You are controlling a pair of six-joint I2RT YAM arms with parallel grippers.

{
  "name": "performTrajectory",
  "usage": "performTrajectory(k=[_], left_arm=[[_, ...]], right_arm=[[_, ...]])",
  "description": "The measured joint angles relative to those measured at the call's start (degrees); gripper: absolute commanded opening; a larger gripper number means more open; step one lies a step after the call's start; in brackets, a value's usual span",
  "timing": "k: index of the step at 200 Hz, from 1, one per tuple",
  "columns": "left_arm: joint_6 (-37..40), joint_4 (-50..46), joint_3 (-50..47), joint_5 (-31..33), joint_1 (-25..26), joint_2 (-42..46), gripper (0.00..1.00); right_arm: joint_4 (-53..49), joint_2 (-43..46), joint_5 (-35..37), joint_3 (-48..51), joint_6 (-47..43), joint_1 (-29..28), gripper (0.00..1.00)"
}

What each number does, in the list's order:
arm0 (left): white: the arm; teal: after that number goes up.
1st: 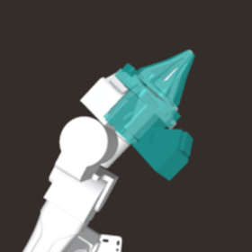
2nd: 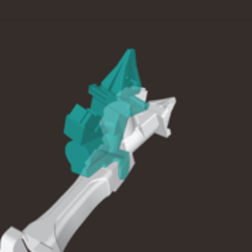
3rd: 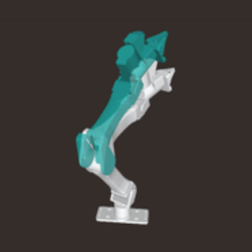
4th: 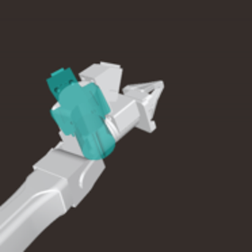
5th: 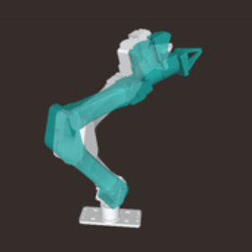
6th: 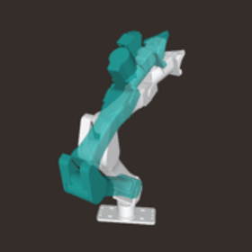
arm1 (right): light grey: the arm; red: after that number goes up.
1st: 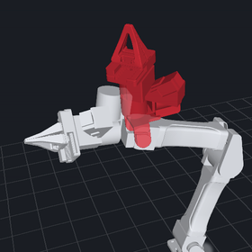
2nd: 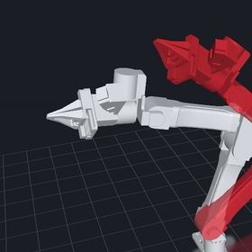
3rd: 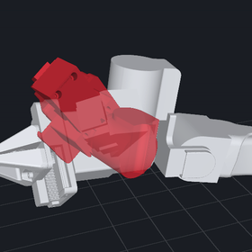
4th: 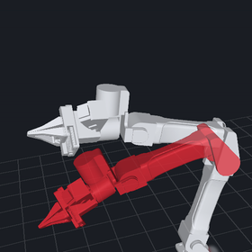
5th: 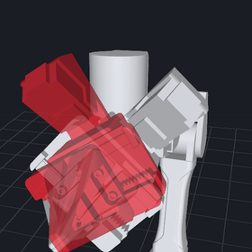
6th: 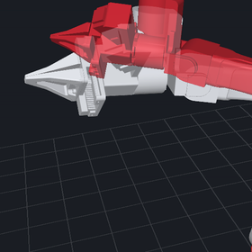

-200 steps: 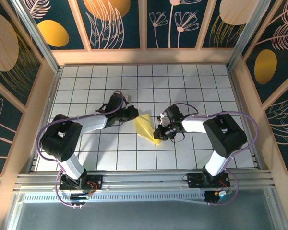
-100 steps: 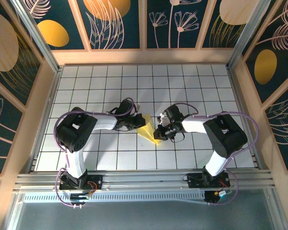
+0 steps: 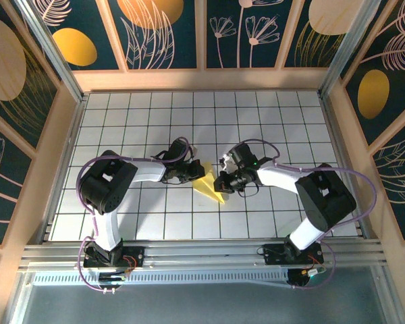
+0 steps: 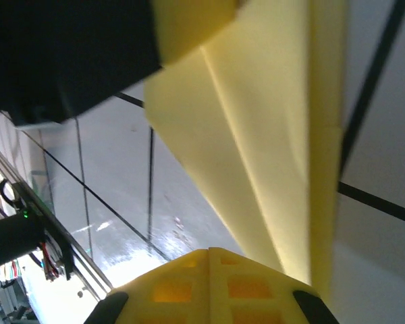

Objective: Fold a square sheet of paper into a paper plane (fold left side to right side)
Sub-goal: Fourth fold the wing at the center of the table.

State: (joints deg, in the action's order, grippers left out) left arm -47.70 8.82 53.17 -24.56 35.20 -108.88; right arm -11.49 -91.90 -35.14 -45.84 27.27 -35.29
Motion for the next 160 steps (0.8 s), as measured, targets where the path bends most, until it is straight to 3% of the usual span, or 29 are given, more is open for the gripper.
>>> performTrajectory(k=[160], left_arm=[[0.1,-0.5,0.3,0.2,0.0,0.0,0.0]], right_arm=[[4.0,-10.7,5.1,-5.3,1.8,-1.6,0.0]])
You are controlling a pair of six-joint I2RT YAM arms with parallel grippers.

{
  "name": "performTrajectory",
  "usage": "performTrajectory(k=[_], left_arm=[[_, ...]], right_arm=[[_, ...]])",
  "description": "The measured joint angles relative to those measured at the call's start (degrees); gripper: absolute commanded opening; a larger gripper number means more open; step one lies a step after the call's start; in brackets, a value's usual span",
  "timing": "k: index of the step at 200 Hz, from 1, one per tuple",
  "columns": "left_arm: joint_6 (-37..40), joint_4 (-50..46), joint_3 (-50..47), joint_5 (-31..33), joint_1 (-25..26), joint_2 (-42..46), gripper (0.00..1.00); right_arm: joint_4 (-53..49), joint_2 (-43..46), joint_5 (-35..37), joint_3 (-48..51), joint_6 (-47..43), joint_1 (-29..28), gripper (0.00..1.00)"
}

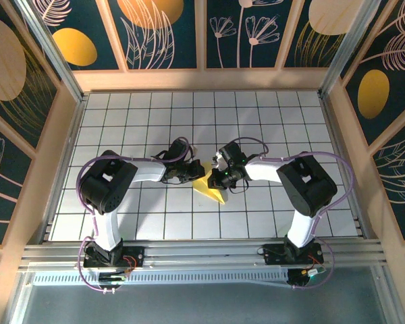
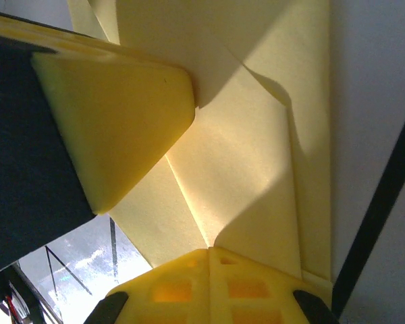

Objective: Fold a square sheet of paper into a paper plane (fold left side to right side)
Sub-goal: Fourth fold the wing at the center of the table.

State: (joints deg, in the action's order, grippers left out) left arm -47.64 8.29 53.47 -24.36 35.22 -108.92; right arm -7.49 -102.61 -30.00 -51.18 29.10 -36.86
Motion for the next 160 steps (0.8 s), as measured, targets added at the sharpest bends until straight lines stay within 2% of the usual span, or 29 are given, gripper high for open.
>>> performTrajectory(k=[160], left_arm=[[0.0,-2.6,1.4,0.9,0.3,-0.2,0.0]], right_arm=[[0.5,8.4,-0.5,10.2,1.8,0.0,0.0]])
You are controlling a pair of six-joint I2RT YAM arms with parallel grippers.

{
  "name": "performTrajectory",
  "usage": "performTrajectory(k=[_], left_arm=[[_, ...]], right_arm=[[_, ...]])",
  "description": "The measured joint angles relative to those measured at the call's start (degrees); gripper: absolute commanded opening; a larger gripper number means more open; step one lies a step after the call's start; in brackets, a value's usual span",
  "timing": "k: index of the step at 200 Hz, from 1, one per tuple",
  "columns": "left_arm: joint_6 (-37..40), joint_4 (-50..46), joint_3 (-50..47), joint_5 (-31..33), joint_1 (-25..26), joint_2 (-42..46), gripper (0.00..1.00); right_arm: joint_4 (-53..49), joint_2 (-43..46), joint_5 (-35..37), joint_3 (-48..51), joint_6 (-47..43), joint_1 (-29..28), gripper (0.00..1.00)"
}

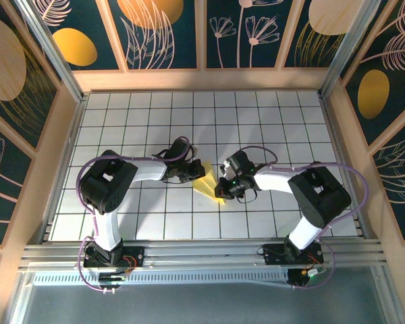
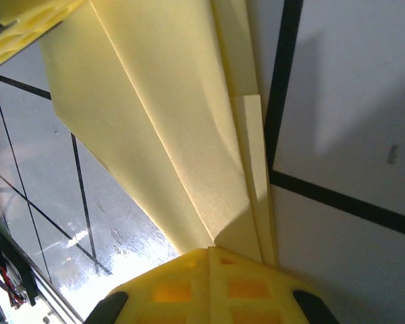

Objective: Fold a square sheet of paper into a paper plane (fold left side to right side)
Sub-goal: Fourth fold the wing at the center of the table.

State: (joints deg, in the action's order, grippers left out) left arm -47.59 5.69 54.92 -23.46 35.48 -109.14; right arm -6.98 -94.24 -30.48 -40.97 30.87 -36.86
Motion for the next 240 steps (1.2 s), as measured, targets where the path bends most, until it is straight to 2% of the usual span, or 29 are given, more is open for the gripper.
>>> performTrajectory(k=[132,180,223,240], left_arm=[[0.7,-0.9,0.5,0.0,0.0,-0.2,0.0],[0.9,-0.9,0.5,0.0,0.0,-0.2,0.0],[0.9,-0.5,0.5,-0.2,0.0,-0.2,0.0],[0.9,0.2,0.5,-0.3,0.0,-0.2,0.08]], right_arm=[[6.2,5.1,-1.2,7.9,3.5,0.1,0.0],[7.6,8.8,-3.3,12.6,4.2,1.8,0.0],[1.0,14.8,-4.5,15.0,2.5,4.7,0.0],[-2.3,17.8,-4.6,14.4,0.1,5.3,0.08]])
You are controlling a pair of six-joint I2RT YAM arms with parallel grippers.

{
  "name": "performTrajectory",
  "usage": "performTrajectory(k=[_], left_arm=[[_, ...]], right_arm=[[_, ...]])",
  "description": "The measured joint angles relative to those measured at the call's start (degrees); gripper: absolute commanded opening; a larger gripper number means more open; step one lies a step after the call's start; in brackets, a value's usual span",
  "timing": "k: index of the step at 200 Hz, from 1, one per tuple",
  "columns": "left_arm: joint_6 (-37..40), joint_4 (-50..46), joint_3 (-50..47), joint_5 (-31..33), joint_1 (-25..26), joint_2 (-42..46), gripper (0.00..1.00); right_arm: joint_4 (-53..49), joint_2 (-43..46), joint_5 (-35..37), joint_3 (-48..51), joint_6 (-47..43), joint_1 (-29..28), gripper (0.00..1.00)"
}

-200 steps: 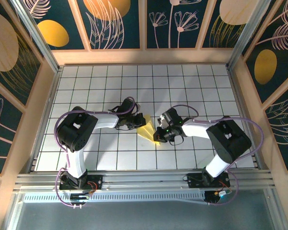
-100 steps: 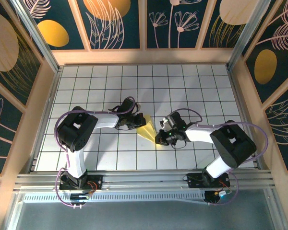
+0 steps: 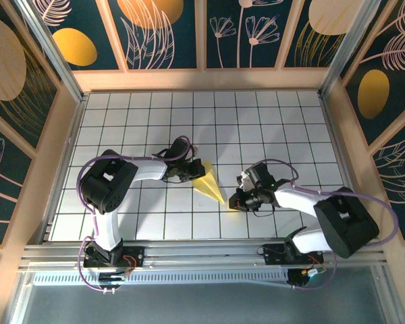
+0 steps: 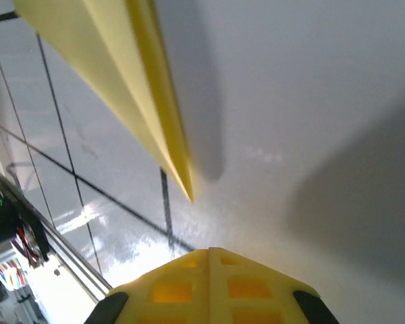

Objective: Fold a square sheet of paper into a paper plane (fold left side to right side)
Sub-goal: Fourth fold the wing at the center of the table, then turn over the paper at the center of the table.

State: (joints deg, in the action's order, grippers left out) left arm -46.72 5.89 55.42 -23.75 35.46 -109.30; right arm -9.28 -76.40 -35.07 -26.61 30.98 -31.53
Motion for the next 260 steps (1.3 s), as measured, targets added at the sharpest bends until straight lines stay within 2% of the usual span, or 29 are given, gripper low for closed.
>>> performTrajectory(k=[19,30,74,106,128,191,260], left_arm=[[-0.2,1.0,0.0,-0.4,0.0,0.4,0.19],[-0.2,1.2,0.1,-0.5,-0.1,1.2,0.2],[0.0,1.5,-0.3,2.9,-1.5,11.1,0.34],[0.2,1.6,-4.2,9.5,-3.4,22.0,0.39],[0.2,1.5,-7.7,12.9,-3.6,25.7,0.41],[0.2,-0.6,-11.0,16.3,-3.6,26.2,0.41],[0.2,-0.6,-11.0,16.7,-3.6,26.1,0.42]], right_arm=[[-3.3,1.5,0.3,-3.5,-3.4,1.7,0.21],[-4.0,1.4,1.2,-6.3,-5.2,2.4,0.28],[-1.5,-5.0,3.5,-15.3,-12.0,2.8,0.38],[1.5,-13.9,3.2,-18.7,-14.9,2.8,0.39],[2.7,-18.6,2.0,-20.7,-16.3,2.8,0.38],[5.0,-22.8,-0.7,-22.0,-17.4,1.8,0.32],[6.5,-23.9,-2.3,-22.0,-17.4,1.3,0.28]])
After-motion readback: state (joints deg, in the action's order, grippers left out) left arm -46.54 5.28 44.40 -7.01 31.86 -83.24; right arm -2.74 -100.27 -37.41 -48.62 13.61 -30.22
